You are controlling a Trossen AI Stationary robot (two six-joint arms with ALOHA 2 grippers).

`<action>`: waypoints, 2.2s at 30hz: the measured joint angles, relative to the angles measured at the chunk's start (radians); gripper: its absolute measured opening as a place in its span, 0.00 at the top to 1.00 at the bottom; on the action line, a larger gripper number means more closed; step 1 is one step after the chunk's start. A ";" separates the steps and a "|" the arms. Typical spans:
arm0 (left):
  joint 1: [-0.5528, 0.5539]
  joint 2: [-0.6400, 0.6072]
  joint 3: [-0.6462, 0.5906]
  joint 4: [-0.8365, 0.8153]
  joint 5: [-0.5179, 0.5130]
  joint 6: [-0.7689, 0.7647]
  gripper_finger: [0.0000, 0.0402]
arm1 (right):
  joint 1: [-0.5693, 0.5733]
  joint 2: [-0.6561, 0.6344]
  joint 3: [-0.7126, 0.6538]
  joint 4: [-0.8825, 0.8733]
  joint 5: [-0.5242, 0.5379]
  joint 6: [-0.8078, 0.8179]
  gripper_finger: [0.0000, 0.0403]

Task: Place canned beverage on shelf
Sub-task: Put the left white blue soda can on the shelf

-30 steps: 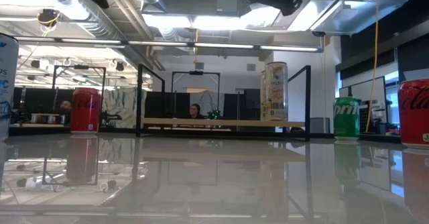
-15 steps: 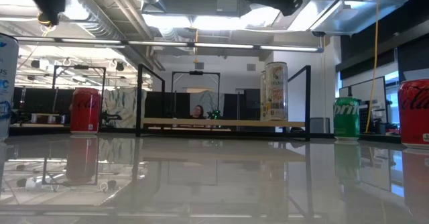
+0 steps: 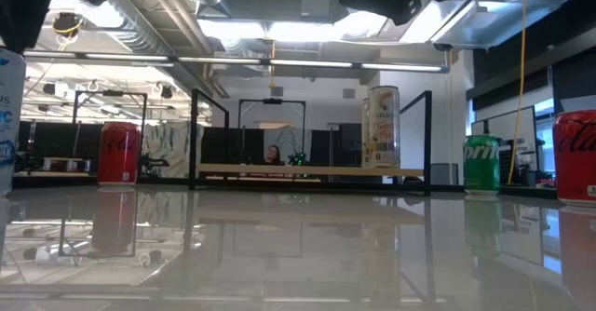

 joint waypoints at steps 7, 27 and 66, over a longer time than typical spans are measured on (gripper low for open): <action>-0.001 0.000 -0.009 0.001 0.012 -0.010 0.10 | 0.000 0.000 0.000 0.000 0.000 0.000 0.17; -0.013 0.000 -0.101 0.014 0.055 0.006 0.10 | 0.000 0.000 0.000 0.002 0.000 -0.007 0.17; -0.441 0.438 0.031 0.849 0.111 0.180 0.10 | 0.129 0.025 0.000 0.112 -0.086 0.098 0.17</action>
